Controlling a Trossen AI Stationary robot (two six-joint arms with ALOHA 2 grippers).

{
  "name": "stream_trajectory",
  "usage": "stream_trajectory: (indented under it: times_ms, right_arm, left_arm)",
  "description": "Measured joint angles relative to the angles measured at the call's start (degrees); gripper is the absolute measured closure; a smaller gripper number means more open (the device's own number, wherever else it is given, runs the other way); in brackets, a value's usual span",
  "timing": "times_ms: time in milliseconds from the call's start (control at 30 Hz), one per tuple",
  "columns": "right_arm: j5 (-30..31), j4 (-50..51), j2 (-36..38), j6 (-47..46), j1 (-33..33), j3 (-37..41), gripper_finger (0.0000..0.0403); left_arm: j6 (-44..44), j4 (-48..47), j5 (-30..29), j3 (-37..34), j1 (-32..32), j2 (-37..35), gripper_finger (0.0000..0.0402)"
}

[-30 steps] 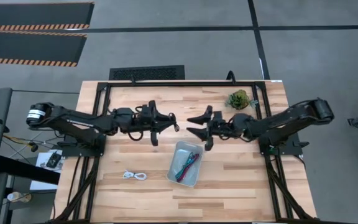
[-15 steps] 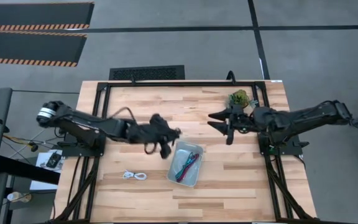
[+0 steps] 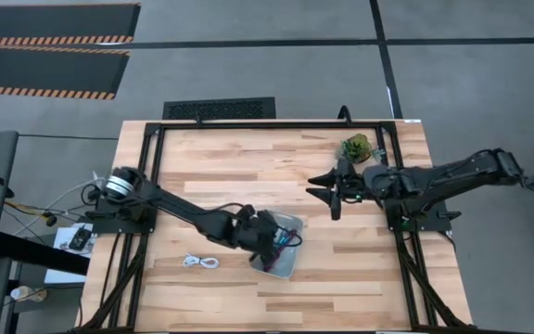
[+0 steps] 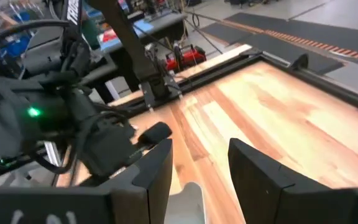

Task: Pick and place USB-C Cables
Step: Put the black charger cable into the gray bin

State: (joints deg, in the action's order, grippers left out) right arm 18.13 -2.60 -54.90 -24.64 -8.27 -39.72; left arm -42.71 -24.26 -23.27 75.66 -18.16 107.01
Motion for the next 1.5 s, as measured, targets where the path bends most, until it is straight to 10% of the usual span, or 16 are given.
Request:
stream_trajectory:
  times_ms: [833, 1500]
  right_arm:
    - [-0.05, 0.01, -0.52, -0.9, -1.9, -0.01, 0.023]
    - [-0.04, 0.05, -0.52, -0.9, -1.9, -0.01, 0.023]
  left_arm:
    - [-2.74, 2.91, 6.35, 0.52, 2.04, 8.48, 0.0352]
    - [1.08, 3.53, 6.99, 0.39, 2.06, 6.05, 0.0148]
